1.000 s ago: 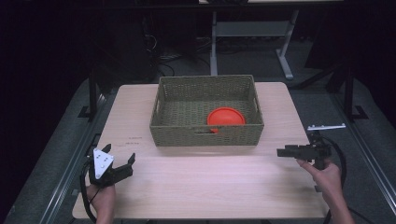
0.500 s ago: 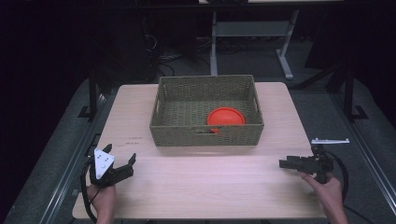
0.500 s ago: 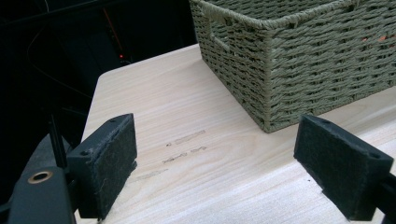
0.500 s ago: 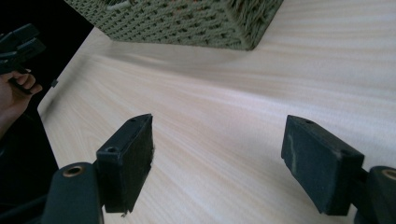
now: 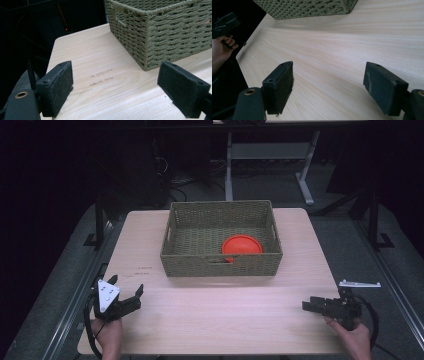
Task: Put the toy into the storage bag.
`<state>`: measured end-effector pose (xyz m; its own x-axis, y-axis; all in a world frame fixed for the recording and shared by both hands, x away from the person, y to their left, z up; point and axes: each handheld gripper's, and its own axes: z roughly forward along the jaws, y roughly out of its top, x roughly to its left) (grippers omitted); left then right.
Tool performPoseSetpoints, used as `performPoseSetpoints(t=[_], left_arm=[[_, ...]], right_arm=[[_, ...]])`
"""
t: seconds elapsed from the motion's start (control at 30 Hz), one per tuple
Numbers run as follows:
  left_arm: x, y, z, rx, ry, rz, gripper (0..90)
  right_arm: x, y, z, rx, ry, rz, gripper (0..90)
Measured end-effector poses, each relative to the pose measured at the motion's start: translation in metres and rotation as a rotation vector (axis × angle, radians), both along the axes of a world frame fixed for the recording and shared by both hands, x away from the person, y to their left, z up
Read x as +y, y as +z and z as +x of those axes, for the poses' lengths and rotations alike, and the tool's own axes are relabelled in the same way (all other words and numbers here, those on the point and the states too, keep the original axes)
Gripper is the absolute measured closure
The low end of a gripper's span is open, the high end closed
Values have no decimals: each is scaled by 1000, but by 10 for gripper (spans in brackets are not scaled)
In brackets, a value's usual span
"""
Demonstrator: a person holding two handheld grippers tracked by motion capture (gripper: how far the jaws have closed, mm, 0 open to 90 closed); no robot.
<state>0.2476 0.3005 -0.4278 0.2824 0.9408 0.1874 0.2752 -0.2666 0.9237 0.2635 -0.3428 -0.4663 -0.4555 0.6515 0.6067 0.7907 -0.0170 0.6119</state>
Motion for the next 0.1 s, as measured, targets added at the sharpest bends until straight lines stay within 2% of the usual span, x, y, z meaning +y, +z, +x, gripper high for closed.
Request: performPoseSetpoints(t=[0.1], left_arm=[[0, 0, 0, -2, 1, -1, 127]], right_arm=[[2, -3, -4, -15, -3, 15, 225]])
